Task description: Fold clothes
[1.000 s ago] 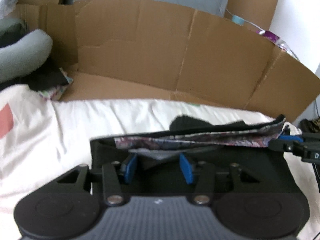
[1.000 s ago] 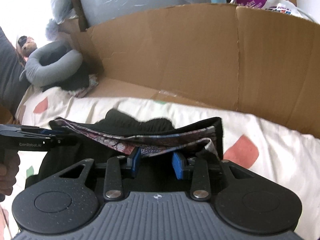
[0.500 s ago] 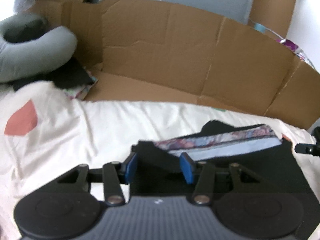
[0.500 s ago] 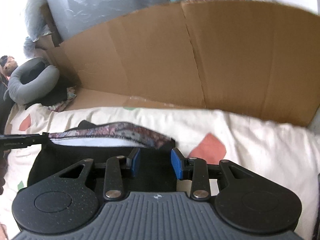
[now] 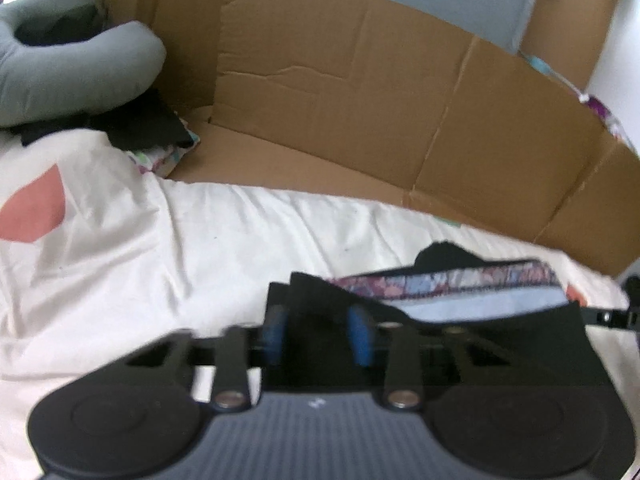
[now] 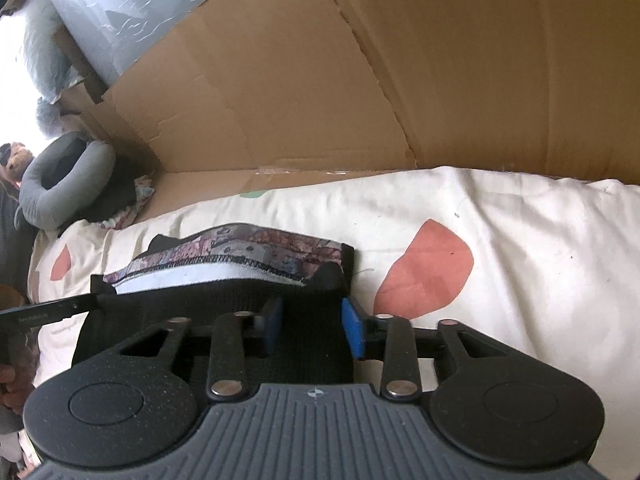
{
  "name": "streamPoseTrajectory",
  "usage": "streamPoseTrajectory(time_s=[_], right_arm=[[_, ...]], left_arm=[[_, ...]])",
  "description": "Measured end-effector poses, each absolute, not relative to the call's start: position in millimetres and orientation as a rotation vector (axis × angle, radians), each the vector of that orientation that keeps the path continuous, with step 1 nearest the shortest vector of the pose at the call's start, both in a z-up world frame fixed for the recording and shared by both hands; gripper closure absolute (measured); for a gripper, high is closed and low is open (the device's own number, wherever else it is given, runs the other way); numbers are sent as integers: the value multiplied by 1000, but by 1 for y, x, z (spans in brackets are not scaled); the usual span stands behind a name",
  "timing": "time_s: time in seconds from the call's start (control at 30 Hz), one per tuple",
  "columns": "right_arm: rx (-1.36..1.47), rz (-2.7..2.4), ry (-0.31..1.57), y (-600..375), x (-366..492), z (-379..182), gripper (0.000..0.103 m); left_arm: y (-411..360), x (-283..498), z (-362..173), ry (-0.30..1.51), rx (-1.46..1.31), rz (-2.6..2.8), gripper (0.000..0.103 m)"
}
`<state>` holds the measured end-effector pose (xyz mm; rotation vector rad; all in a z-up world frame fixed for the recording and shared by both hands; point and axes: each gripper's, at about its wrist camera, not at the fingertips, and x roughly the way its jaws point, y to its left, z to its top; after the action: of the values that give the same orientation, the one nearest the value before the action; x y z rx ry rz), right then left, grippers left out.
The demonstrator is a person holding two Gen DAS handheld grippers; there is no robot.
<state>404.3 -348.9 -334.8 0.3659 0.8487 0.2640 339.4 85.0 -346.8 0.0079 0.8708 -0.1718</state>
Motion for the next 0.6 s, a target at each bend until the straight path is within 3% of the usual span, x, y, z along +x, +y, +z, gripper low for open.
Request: streamPoseTrajectory(time_s=[0.03, 0.1, 0.4, 0.47, 0.53, 0.6], right_arm=[[359, 269, 838, -349, 404, -332, 102], [339, 279, 813, -348, 403, -324, 103], [386, 241, 809, -363, 402, -323, 102], [413, 239, 864, -363, 406, -332, 92], [419, 236, 863, -362, 405, -338, 61], [429, 235, 859, -361, 405, -342, 59]], left_arm=[[85, 340, -346, 869, 4, -172, 99], [85, 338, -344, 852, 11, -175, 100], [111, 333, -341, 857, -95, -107, 97], [111, 333, -342, 867, -78, -109, 93], [110, 333, -343, 865, -65, -113, 89], [106, 333, -343, 861, -48, -126, 76]])
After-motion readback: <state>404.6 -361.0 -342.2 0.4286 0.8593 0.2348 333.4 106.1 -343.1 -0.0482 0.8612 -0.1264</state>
